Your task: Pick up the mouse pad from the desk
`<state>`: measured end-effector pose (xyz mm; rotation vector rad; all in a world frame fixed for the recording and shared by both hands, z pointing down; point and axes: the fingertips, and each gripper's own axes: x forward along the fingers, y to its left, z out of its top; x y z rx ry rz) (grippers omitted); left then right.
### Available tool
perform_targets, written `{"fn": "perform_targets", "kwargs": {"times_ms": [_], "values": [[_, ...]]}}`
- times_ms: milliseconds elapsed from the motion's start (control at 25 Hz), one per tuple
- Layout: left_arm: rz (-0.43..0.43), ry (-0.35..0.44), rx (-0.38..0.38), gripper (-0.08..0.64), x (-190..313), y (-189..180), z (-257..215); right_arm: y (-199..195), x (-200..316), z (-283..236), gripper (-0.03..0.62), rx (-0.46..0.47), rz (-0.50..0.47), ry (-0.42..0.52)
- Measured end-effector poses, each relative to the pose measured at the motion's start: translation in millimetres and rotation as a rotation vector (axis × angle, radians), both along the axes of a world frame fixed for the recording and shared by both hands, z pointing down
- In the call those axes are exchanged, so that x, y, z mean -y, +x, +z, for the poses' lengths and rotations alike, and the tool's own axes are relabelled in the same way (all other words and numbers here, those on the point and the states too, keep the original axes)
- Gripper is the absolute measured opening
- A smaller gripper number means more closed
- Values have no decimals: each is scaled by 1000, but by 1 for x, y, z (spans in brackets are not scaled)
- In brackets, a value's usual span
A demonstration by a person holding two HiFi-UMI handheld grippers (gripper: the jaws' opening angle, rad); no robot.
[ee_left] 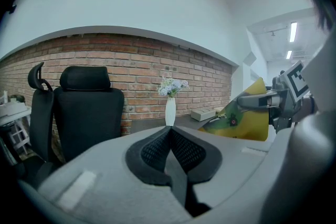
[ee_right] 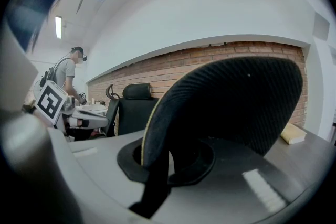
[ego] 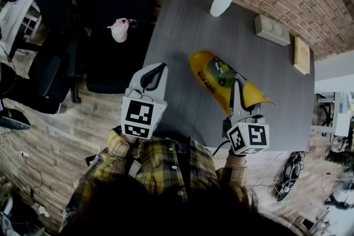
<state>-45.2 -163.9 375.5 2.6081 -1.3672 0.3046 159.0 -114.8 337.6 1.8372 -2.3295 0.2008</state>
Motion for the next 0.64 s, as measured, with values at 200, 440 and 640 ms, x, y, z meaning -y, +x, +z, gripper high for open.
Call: {"fn": "perform_targets", "kwargs": {"times_ms": [200,440,640], "values": [[-1,1,1,-2,0,0,0,1,0,0,14,0,2,1],[0,-1,1,-2,1,0,0,1,1,0,14,-1,3,-1],[1,-4,1,-2,0,0,0,1,-1,0,14,1,2,-3]]}}
